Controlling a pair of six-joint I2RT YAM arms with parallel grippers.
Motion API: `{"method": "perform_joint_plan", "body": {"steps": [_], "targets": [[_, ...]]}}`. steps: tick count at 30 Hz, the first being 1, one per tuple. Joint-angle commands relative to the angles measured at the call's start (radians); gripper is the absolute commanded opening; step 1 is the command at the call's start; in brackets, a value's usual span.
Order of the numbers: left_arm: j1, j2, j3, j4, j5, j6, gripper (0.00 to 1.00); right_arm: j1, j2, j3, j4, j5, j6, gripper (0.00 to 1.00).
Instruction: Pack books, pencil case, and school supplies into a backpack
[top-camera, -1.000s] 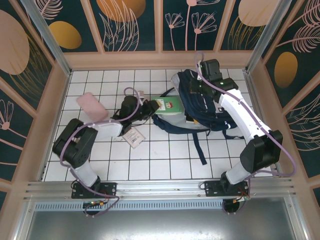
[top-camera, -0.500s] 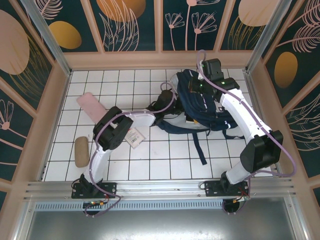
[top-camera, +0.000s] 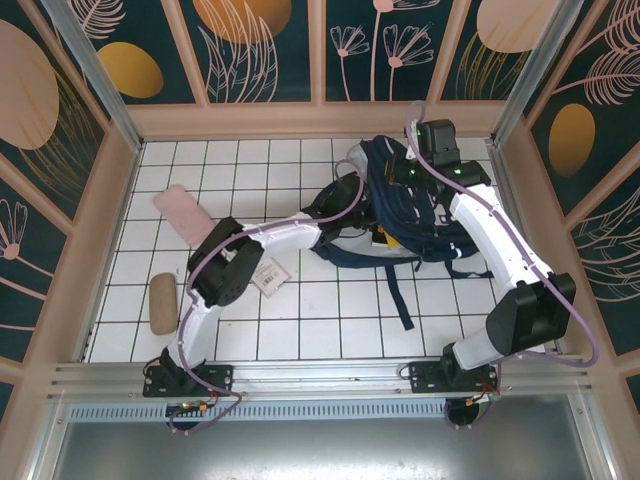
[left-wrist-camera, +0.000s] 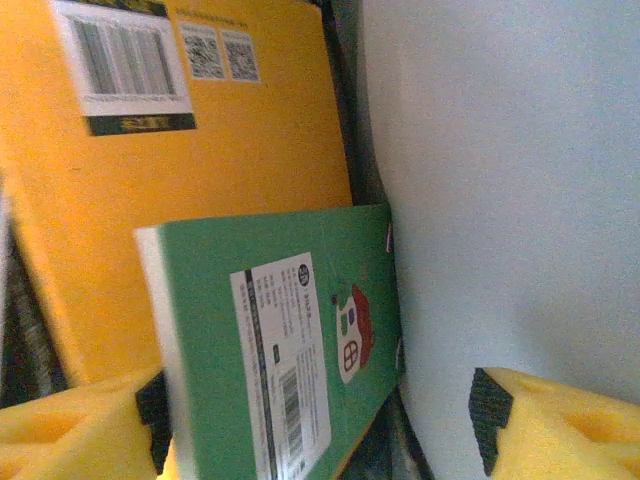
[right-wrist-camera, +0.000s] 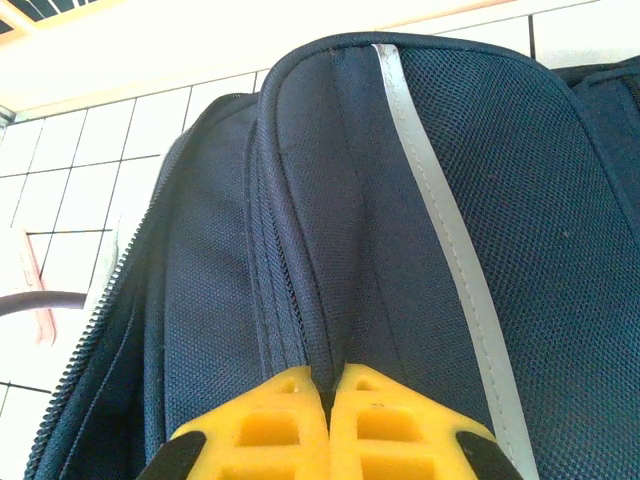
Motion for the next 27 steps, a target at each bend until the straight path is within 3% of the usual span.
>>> {"method": "perform_joint_plan", "body": {"steps": [1, 12, 20, 22, 27], "targets": [[0.02, -0.132, -0.062, -0.068, -0.068, 0.064, 0.8, -0.017, -0.063, -0.017, 0.117, -0.025, 0.008, 0.0], [0.157, -0.493, -0.435, -0.149, -0.128, 0.077, 0.8, 0.024, -0.009, -0.136, 0.173, 0.009, -0.011, 0.01], [0.264, -0.753, -0.644, -0.315, -0.228, 0.124, 0.86, 0.117, 0.069, -0.161, 0.215, 0.048, 0.001, 0.21], [0.298, -0.812, -0.695, -0.351, -0.247, 0.127, 0.88, 0.152, 0.089, -0.151, 0.22, 0.073, -0.002, 0.32], [0.386, -0.953, -0.821, -0.42, -0.269, 0.151, 0.87, 0.232, 0.142, -0.109, 0.237, 0.117, 0.027, 0.44]]}}
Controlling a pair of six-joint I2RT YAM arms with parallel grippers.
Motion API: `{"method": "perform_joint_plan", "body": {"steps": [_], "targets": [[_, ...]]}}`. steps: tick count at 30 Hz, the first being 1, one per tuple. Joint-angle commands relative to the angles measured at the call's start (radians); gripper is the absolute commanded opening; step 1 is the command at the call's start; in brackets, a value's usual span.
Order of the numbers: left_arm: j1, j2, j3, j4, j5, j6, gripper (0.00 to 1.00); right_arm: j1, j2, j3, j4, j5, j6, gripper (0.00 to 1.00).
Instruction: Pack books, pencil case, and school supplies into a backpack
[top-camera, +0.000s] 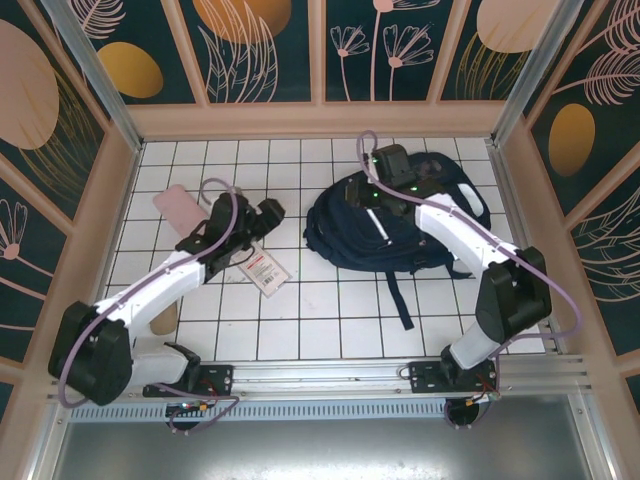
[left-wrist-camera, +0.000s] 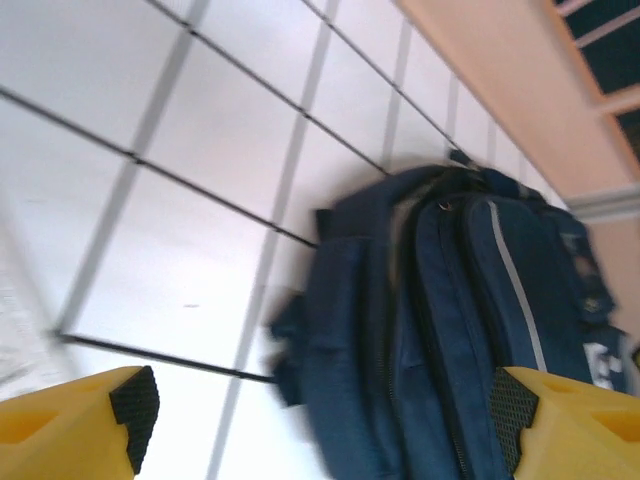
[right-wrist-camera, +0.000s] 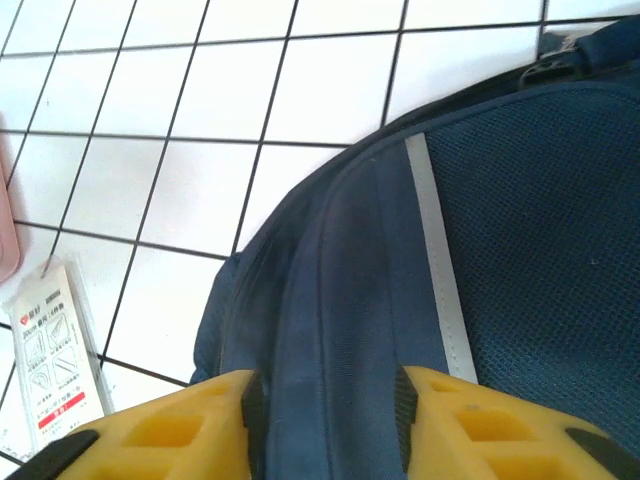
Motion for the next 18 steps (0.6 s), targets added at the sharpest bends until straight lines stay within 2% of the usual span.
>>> {"method": "perform_joint_plan", "body": {"steps": [1, 6, 11, 18], "targets": [[0.049, -0.075, -0.07, -0.102, -0.045, 0.043, 0.86, 0.058, 0.034, 0.043, 0.055, 0.045, 0.03, 0.45], [0.112, -0.131, -0.173, -0.11, -0.046, 0.066, 0.77, 0.14, 0.076, 0.028, 0.138, -0.058, 0.116, 0.46], [0.128, -0.112, -0.247, -0.09, -0.052, 0.062, 0.54, 0.229, 0.175, 0.023, 0.192, -0.134, 0.166, 0.46], [0.13, -0.092, -0.326, -0.007, -0.011, 0.056, 0.42, 0.306, 0.318, 0.062, 0.227, -0.198, 0.196, 0.45]]}}
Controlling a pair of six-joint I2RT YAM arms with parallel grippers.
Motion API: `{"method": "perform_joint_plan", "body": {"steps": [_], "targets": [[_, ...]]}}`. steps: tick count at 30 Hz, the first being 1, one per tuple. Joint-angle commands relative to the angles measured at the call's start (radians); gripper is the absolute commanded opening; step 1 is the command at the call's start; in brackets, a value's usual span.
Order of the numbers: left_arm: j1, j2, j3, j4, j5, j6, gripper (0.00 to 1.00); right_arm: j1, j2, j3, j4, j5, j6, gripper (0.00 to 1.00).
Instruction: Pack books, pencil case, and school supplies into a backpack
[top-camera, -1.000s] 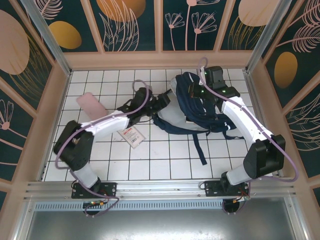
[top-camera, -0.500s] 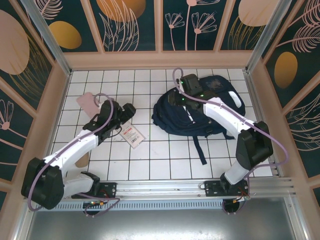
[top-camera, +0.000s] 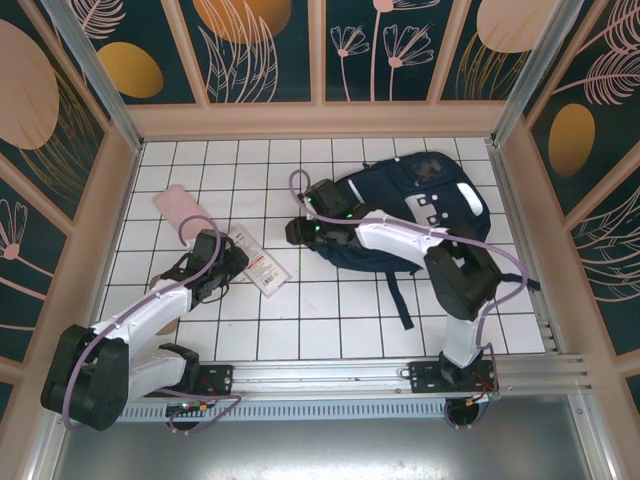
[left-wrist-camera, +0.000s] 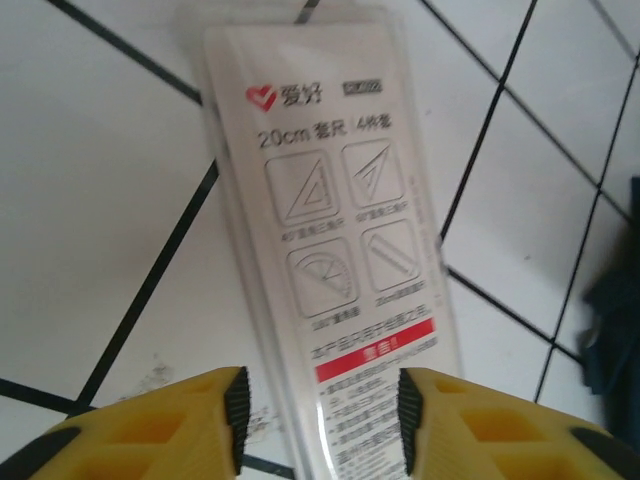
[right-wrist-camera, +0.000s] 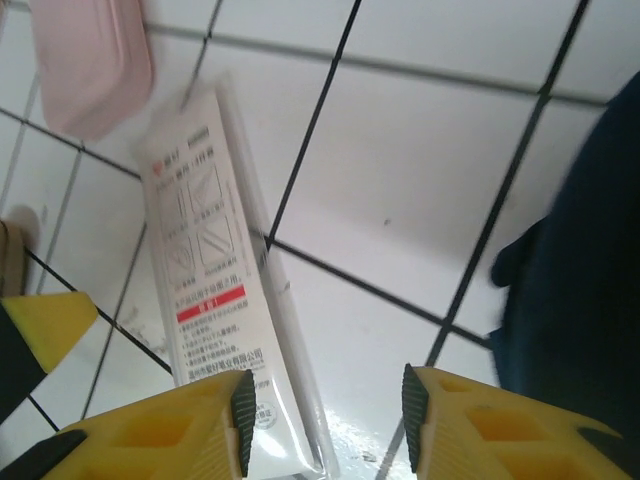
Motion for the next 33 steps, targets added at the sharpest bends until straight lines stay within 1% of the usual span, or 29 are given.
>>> {"method": "perform_joint_plan", "body": {"steps": [1, 4, 7, 10, 12, 19, 22, 24, 27, 29, 33], "targets": [[0.006, 0.016, -0.036, 0.063, 0.029, 0.004, 0.42, 0.022, 0.059, 0.058, 0.045, -0.064, 0.031, 0.45], [0.006, 0.039, -0.05, 0.074, 0.037, 0.001, 0.41, 0.038, 0.118, 0.091, 0.047, -0.089, 0.034, 0.44], [0.006, 0.053, -0.074, 0.106, 0.051, -0.001, 0.35, 0.052, 0.167, 0.124, 0.047, -0.113, 0.034, 0.44], [0.006, 0.075, -0.085, 0.129, 0.064, -0.001, 0.33, 0.063, 0.213, 0.156, 0.043, -0.132, 0.036, 0.44], [0.006, 0.089, -0.089, 0.139, 0.07, -0.001, 0.28, 0.069, 0.244, 0.178, 0.036, -0.143, 0.035, 0.43], [0.006, 0.118, -0.117, 0.183, 0.087, -0.008, 0.26, 0.076, 0.323, 0.227, 0.011, -0.15, 0.028, 0.43], [0.007, 0.126, -0.13, 0.208, 0.098, -0.016, 0.22, 0.083, 0.347, 0.236, 0.0, -0.175, 0.028, 0.43], [0.006, 0.131, -0.138, 0.219, 0.101, -0.02, 0.22, 0.088, 0.364, 0.242, -0.002, -0.214, 0.032, 0.43], [0.006, 0.139, -0.147, 0.237, 0.109, -0.025, 0.21, 0.093, 0.369, 0.243, 0.019, -0.304, 0.047, 0.39], [0.005, 0.143, -0.152, 0.249, 0.115, -0.03, 0.21, 0.092, 0.355, 0.234, 0.056, -0.377, 0.067, 0.38], [0.006, 0.143, -0.16, 0.259, 0.12, -0.036, 0.21, 0.091, 0.323, 0.238, 0.094, -0.463, 0.086, 0.36]]}}
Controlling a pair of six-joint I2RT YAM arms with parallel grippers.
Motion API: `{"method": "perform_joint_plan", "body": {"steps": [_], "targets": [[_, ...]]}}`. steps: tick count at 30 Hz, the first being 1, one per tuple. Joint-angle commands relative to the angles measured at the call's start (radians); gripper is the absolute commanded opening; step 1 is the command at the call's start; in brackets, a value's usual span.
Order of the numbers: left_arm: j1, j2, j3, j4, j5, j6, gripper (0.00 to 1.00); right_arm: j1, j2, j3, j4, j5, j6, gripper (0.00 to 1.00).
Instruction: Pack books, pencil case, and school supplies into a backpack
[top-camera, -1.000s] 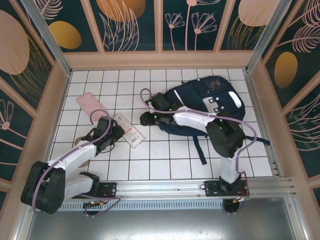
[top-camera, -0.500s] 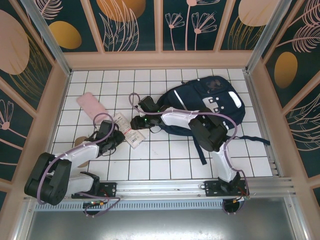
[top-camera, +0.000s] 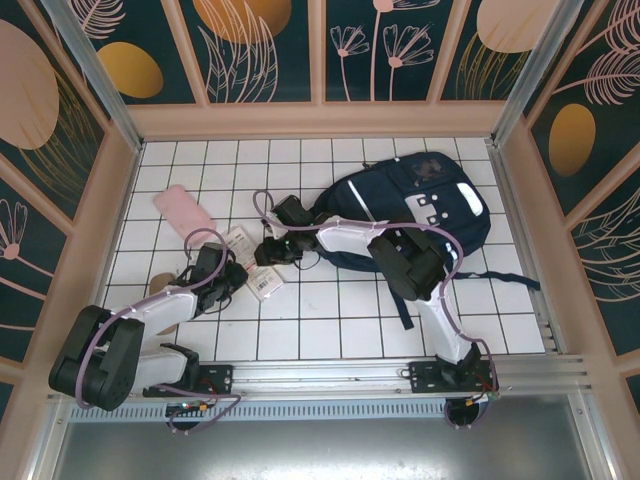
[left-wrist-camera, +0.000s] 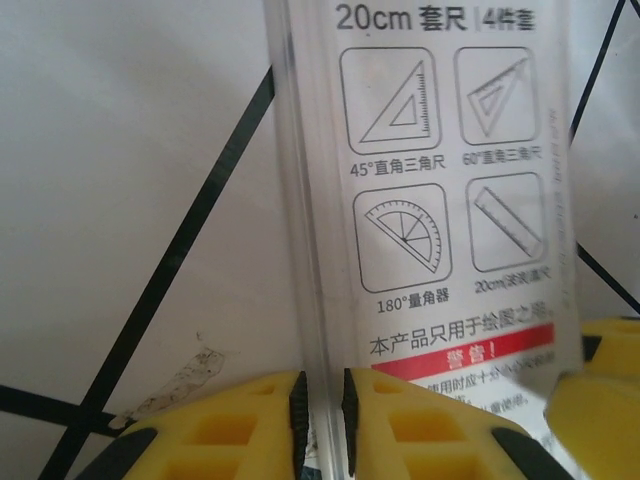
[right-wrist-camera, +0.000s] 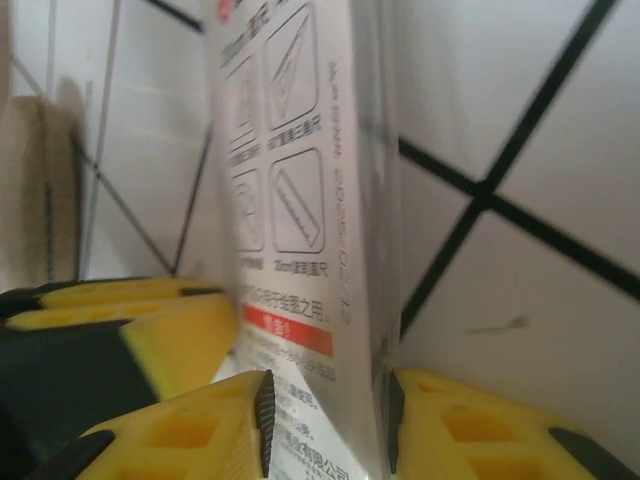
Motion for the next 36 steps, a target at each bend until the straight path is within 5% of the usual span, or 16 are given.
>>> {"method": "perform_joint_plan", "body": {"steps": [1, 8, 13, 21, 26, 36], "targets": [[-0.002, 0.039, -0.031, 0.055, 0.049, -0.017, 0.21, 0.015, -0.027, 0.011, 0.062, -0.143, 0.033, 0.35], [-0.002, 0.017, -0.025, 0.043, 0.049, -0.014, 0.21, 0.013, -0.033, 0.037, 0.057, -0.181, 0.037, 0.25], [-0.002, -0.026, -0.006, -0.003, 0.033, -0.003, 0.21, -0.001, -0.036, 0.029, 0.019, -0.131, 0.019, 0.0], [-0.002, -0.18, 0.101, -0.116, 0.006, 0.025, 0.28, -0.085, -0.164, -0.04, 0.069, -0.082, 0.061, 0.0], [0.0, -0.222, 0.195, -0.116, 0.055, 0.024, 0.48, -0.172, -0.291, -0.134, 0.179, -0.058, 0.159, 0.0], [-0.001, -0.197, 0.191, 0.338, 0.271, -0.197, 0.72, -0.295, -0.472, -0.311, 0.562, -0.008, 0.496, 0.0]]}}
